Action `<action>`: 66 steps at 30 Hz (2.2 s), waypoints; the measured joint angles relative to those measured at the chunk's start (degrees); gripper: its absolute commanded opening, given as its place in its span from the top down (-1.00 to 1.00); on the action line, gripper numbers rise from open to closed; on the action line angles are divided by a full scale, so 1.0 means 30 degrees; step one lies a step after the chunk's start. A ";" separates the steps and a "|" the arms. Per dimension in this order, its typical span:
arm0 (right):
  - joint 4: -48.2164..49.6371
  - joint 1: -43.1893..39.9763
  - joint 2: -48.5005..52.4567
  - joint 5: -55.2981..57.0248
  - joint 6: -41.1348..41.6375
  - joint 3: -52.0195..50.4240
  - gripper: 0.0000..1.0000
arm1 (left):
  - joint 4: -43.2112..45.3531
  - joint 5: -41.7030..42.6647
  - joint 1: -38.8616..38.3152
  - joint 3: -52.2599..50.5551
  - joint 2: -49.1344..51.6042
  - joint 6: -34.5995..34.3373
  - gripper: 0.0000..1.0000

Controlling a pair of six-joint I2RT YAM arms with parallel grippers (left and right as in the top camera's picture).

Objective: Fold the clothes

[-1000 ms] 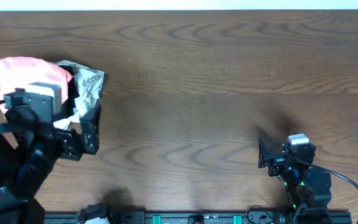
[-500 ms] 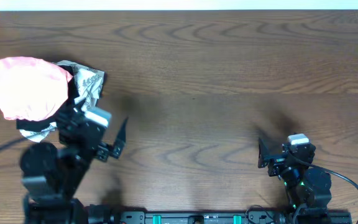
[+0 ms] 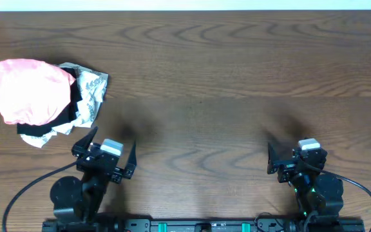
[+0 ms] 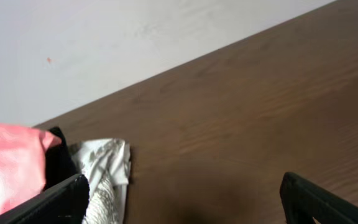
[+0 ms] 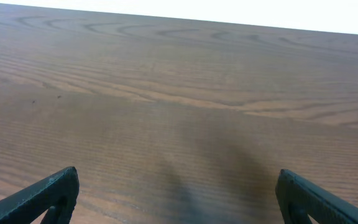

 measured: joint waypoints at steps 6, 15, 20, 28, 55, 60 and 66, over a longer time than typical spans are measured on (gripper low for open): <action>0.0000 0.0000 0.0000 0.0000 0.0000 0.0000 -0.98 | 0.1275 -0.0517 -0.0189 -0.2062 -0.1902 -0.0007 -0.96; 0.0000 0.0000 0.0000 0.0000 0.0000 0.0000 -0.98 | 0.2637 -0.0889 -0.0197 -0.4240 -0.2477 -0.0095 -0.96; 0.0000 0.0000 0.0000 0.0000 0.0000 0.0000 -0.98 | 0.2929 -0.0954 -0.0197 -0.5115 -0.2463 -0.0168 -0.96; 0.0007 0.0000 0.0000 0.0000 0.0000 0.0000 -0.99 | 0.3111 -0.0954 -0.0226 -0.5158 -0.2514 -0.0306 -0.96; 0.0007 0.0000 0.0000 0.0000 0.0000 0.0000 -0.99 | 0.3118 -0.0954 -0.0568 -0.5158 -0.2514 -0.0306 -0.96; 0.0000 0.0000 0.0000 0.0000 0.0000 0.0000 -0.98 | 0.3118 -0.0954 -0.0568 -0.5158 -0.2514 -0.0306 -0.96; 0.0007 0.0000 0.0000 0.0000 0.0000 0.0000 -0.98 | 0.3118 -0.0954 -0.0568 -0.5158 -0.2514 -0.0306 -0.96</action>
